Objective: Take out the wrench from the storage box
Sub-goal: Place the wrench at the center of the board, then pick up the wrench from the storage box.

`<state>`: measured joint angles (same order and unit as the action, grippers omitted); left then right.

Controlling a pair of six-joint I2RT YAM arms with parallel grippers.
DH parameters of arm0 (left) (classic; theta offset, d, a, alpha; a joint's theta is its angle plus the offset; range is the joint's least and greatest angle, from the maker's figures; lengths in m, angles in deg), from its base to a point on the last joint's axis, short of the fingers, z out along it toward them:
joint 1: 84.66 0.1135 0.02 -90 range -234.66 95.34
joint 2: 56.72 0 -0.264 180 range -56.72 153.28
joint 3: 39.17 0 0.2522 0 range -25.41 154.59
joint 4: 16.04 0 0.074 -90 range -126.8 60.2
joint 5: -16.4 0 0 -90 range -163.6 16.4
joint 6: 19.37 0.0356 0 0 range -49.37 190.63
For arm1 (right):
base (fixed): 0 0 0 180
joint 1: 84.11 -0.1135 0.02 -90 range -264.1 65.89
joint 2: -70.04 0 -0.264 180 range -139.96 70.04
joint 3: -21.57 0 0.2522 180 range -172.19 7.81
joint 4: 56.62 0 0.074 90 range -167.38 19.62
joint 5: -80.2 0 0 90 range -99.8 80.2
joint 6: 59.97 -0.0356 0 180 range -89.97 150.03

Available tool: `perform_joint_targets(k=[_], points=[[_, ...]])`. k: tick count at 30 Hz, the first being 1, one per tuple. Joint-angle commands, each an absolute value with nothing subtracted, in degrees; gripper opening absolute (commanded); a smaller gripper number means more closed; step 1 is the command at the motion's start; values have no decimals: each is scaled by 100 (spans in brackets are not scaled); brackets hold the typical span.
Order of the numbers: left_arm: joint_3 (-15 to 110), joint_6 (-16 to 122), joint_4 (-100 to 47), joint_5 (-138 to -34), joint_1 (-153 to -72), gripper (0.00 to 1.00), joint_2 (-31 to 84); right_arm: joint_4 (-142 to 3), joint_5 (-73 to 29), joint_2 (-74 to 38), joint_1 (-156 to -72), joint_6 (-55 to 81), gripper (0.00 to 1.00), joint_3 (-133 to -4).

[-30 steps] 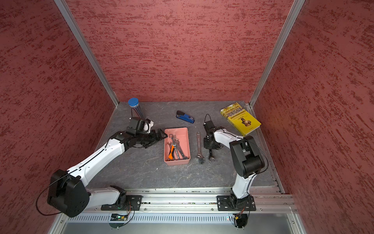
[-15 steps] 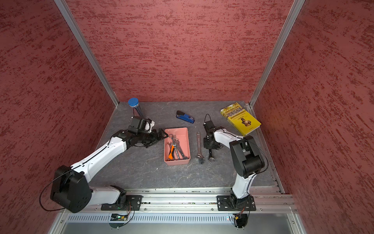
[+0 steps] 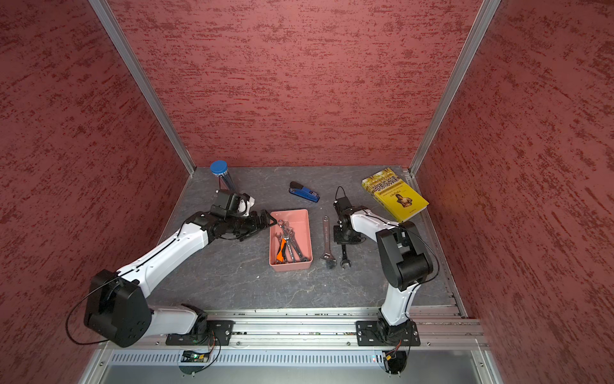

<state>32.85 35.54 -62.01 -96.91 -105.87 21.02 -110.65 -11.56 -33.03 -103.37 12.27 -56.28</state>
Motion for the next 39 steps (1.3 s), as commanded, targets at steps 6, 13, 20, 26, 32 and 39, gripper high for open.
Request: perform_joint_targets(k=[6,13,20,26,32,39], points=[[3536,3647,-6242,-9620,-10608,100,1994,-11762,-1568,-2268,-10393,783,40,-6598],[3570,3627,-6318,-9461,-10636,100,1935,-11629,-1674,-1793,-11461,66,49,-7058],[3518,3670,-6457,-9375,-10549,100,1756,-11492,-1353,-2335,-12667,-733,52,-7347],[3265,3533,-6344,-9406,-10544,100,1591,-11505,-1161,-3088,-13096,-799,49,-7719],[3009,3433,-6311,-9421,-10557,100,1345,-11360,-975,-3626,-13244,-635,44,-7839],[2812,3363,-6257,-9494,-10557,100,1151,-11248,-904,-4140,-13258,-626,39,-7878]])
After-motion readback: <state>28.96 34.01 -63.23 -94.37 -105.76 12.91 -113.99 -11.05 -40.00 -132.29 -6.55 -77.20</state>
